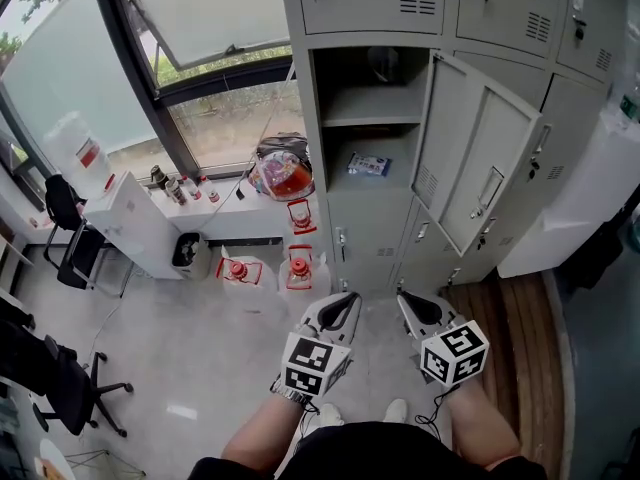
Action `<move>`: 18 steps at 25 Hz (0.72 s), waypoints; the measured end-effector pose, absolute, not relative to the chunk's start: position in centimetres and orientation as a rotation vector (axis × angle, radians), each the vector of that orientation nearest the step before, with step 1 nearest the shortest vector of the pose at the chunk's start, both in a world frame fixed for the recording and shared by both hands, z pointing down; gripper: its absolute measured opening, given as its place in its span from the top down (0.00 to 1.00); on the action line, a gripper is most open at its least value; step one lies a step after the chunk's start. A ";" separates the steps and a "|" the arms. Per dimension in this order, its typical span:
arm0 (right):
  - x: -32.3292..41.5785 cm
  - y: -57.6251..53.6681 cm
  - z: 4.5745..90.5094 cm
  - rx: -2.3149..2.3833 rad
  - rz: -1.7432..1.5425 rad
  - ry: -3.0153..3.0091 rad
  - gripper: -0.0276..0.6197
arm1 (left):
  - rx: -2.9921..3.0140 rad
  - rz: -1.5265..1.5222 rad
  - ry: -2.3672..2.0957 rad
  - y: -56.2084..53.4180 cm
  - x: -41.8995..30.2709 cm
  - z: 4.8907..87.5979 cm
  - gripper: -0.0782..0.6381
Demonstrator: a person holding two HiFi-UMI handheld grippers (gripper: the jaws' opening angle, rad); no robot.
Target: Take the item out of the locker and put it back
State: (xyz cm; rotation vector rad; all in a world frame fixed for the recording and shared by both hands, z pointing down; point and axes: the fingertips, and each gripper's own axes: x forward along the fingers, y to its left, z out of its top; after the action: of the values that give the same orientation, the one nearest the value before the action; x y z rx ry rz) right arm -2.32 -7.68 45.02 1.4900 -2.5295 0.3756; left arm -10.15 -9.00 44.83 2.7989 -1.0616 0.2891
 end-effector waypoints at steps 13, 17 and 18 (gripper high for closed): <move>-2.0 -6.8 45.3 1.487 0.390 -2.546 0.88 | 2.801 0.307 -1.071 -7.9 -9.8 44.8 0.87; -1.9 -6.4 45.3 1.484 0.388 -2.554 0.88 | 2.807 0.316 -1.074 -7.3 -9.6 44.7 0.87; -1.9 -6.3 45.2 1.482 0.387 -2.556 0.88 | 2.808 0.316 -1.076 -7.2 -9.6 44.6 0.87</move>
State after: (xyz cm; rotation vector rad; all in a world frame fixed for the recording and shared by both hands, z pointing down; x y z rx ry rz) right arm -1.92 -6.33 45.24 1.4817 -2.5556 0.3875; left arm -9.64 -7.18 44.64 2.8082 -1.0759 0.3160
